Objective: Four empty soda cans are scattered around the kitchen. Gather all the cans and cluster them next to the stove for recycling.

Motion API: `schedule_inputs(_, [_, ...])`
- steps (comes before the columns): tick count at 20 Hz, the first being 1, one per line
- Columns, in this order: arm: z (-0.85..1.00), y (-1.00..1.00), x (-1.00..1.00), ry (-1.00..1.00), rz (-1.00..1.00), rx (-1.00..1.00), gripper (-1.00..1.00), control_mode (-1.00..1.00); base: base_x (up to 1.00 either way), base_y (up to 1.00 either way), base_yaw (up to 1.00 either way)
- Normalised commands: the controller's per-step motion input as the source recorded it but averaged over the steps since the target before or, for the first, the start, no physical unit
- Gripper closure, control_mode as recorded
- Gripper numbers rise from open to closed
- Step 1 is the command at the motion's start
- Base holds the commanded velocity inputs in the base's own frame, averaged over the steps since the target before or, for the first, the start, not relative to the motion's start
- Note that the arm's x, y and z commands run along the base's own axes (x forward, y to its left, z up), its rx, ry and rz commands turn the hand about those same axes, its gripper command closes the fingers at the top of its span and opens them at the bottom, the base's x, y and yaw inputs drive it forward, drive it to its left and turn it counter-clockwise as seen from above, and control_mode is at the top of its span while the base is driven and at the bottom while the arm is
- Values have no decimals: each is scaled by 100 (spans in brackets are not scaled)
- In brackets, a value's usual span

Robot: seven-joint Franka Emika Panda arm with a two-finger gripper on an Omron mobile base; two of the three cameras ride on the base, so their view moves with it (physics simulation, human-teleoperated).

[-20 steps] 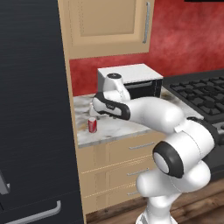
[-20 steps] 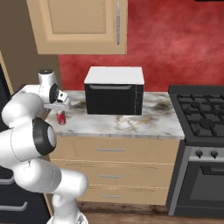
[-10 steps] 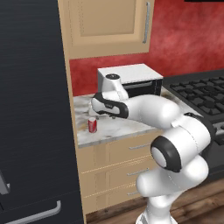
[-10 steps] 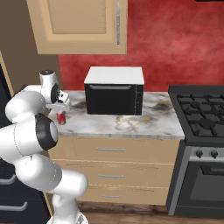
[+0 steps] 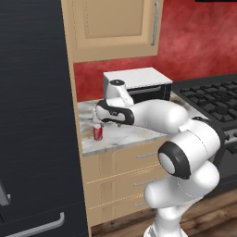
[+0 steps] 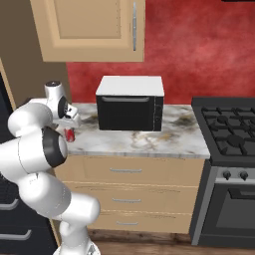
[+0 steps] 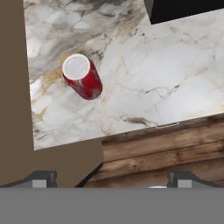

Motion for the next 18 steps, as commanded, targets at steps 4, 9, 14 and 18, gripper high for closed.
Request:
schedule_inputs(4, [-10, 7, 0, 0, -5, 0, -100, -100, 0, 0, 0])
schedule_inputs(9, [-10, 9, 3, 0, -5, 0, -100, -100, 0, 0, 0])
schedule_inputs(14, [-6, 6, 11, -2, -3, 0, -100, -100, 0, 0, 0])
schedule_inputs(18, [-5, 8, 15, 0, -3, 0, -100, -100, 0, 0, 0])
